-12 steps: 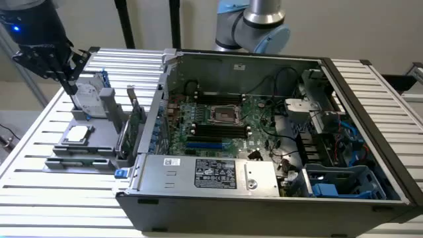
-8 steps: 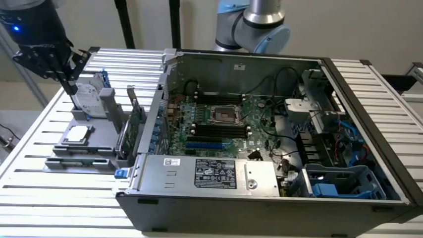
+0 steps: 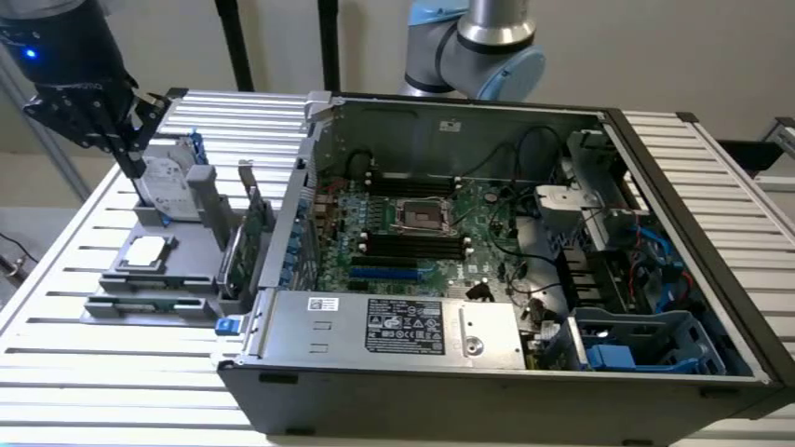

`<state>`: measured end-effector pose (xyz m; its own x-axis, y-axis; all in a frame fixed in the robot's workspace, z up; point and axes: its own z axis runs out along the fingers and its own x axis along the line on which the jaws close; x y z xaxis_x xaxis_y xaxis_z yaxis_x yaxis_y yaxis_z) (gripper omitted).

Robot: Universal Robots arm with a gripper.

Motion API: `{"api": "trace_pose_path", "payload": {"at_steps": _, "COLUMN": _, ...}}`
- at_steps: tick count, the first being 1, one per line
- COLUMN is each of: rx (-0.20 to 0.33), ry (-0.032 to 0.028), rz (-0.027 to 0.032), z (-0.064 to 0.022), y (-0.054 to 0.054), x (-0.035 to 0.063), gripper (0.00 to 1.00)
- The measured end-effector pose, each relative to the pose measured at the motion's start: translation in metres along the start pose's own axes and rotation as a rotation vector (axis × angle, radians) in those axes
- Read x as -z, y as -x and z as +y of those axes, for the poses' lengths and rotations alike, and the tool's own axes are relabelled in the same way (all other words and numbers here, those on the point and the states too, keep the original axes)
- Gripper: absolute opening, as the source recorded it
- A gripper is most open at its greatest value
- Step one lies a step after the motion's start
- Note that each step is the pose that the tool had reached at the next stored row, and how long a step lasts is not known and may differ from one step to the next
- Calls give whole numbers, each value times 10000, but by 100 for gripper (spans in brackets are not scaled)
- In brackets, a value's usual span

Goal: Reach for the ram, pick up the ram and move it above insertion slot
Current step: 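Reach for the ram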

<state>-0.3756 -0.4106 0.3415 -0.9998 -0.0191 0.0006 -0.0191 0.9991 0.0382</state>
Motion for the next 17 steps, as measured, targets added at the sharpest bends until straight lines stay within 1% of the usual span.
{"api": "trace_pose_path", "payload": {"at_steps": 2, "rx": -1, "ry": -1, "rz": 2, "z": -14, "y": -1, "x": -1, "gripper": 11}}
{"api": "trace_pose_path", "payload": {"at_steps": 5, "rx": 0, "ry": 0, "rz": -1, "z": -71, "y": -1, "x": -7, "gripper": 11}}
{"api": "trace_pose_path", "payload": {"at_steps": 13, "rx": 1, "ry": 0, "rz": -1, "z": -304, "y": -5, "x": -38, "gripper": 11}}
{"api": "trace_pose_path", "payload": {"at_steps": 17, "rx": 0, "ry": -1, "rz": 0, "z": -399, "y": -7, "x": -67, "gripper": 11}}
